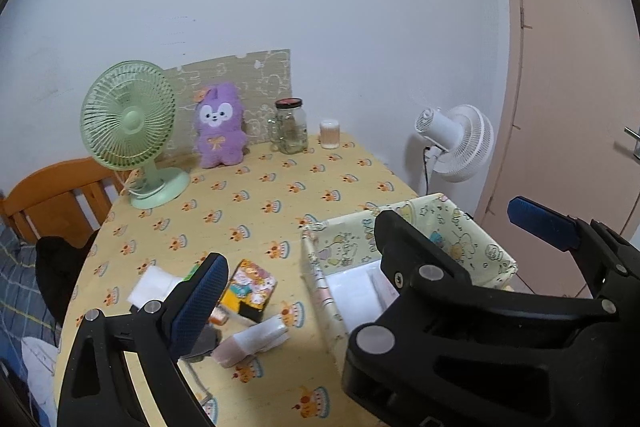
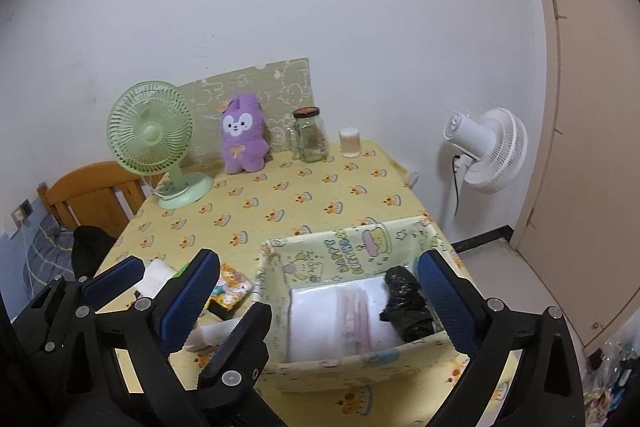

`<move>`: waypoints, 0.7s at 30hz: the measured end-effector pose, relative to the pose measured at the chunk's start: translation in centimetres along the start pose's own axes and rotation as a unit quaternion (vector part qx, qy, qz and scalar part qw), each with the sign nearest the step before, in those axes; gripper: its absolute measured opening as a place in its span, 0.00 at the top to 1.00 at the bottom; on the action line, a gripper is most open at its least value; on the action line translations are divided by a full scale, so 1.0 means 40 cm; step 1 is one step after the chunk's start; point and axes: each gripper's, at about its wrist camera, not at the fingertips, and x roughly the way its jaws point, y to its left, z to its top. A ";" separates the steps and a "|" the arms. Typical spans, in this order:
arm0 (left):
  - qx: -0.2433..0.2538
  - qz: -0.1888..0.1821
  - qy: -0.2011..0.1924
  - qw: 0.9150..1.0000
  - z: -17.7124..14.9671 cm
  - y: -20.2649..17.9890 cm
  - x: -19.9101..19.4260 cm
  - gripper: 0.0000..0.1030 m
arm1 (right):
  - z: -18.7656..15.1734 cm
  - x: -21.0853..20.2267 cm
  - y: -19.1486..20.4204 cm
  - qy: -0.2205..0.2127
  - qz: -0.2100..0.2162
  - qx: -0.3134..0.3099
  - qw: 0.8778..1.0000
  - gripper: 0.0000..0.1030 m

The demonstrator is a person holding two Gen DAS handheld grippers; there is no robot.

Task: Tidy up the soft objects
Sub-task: 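Move both open tools back toward the remaining items on the table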

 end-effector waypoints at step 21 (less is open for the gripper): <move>-0.017 0.034 0.008 0.999 -0.064 0.139 -0.004 0.05 | -0.048 0.048 0.146 -0.010 0.035 -0.011 0.999 0.01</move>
